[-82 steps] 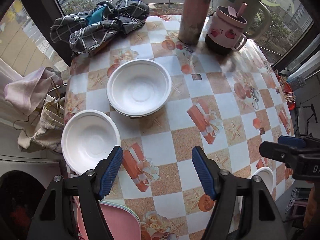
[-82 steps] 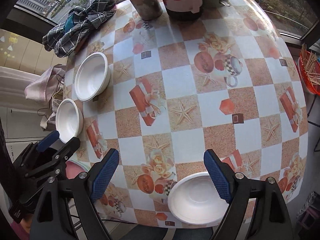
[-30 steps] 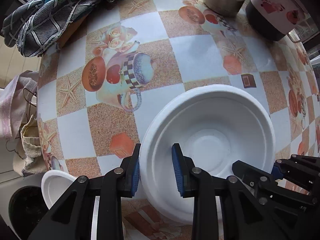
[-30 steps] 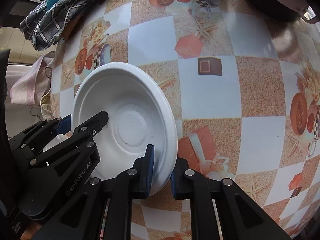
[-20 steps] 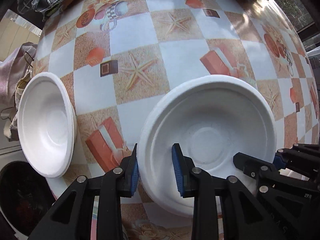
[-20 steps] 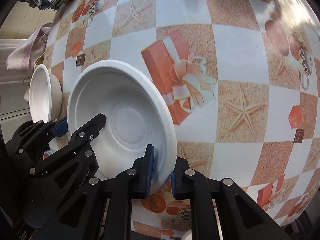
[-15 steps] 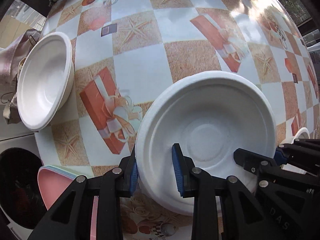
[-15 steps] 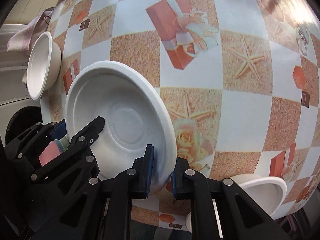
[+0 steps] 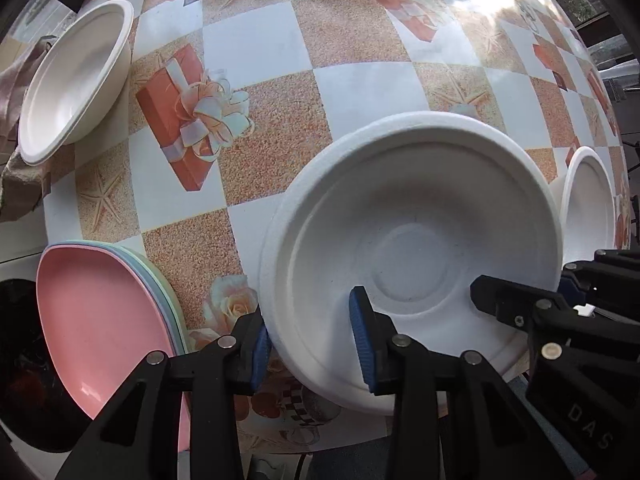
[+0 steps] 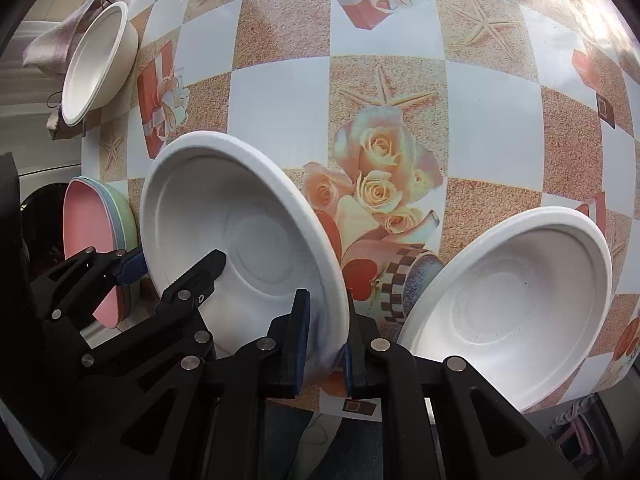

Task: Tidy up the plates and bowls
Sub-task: 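Carry the second bowl over the first bowl and lower it inside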

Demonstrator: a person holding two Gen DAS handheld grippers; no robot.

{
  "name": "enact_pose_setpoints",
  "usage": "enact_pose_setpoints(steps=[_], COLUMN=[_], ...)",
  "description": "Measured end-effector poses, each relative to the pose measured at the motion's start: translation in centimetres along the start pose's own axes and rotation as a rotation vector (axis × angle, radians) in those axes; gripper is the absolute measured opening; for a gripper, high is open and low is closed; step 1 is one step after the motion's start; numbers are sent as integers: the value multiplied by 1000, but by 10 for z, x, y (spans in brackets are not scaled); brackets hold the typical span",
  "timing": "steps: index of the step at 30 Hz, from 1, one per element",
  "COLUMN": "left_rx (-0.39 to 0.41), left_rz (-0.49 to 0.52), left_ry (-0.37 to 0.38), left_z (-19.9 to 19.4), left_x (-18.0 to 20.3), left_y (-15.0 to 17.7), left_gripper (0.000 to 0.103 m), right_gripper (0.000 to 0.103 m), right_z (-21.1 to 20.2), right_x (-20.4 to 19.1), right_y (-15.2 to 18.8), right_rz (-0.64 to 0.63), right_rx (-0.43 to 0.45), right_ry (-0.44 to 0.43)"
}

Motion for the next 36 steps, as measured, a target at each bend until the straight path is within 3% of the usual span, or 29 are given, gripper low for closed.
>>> enact_pose_setpoints(steps=[3,8,14,19,28,36], left_rx=[15,52,124,175,228,218], left_rz=[18,68,126,216,372,461], left_ry=[-9,-21,-10,-8,12,28], left_z=[-5,-28,-58,-78,-100,-95], left_x=[-10,6,17,35,45,88], left_y=[18,34,42,46,31,19], left_gripper=[39,39,39,39,39,39], right_gripper=[17,17,17,17,17,17], right_z=[-4,-15,-48,-69,-91,-101], right_x=[-7,-12,-1,-2,26,60], right_y=[9,21,29,59,97,116], right_rz=[-3,3,31,96,241,334], right_rx=[10,42,118,196,287,314], right_ry=[-8,-20,-21,-31,-21,-8])
Point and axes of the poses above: each gripper's, at about its wrist camera, not at the fingertips, and z roughly the way its jaws point, x to its right, y to its underside, the point moved 1 cm from there along z, roughly the way its jaws point, and after that the axes turned 13 degrees about -z, right-handed, at the moved point
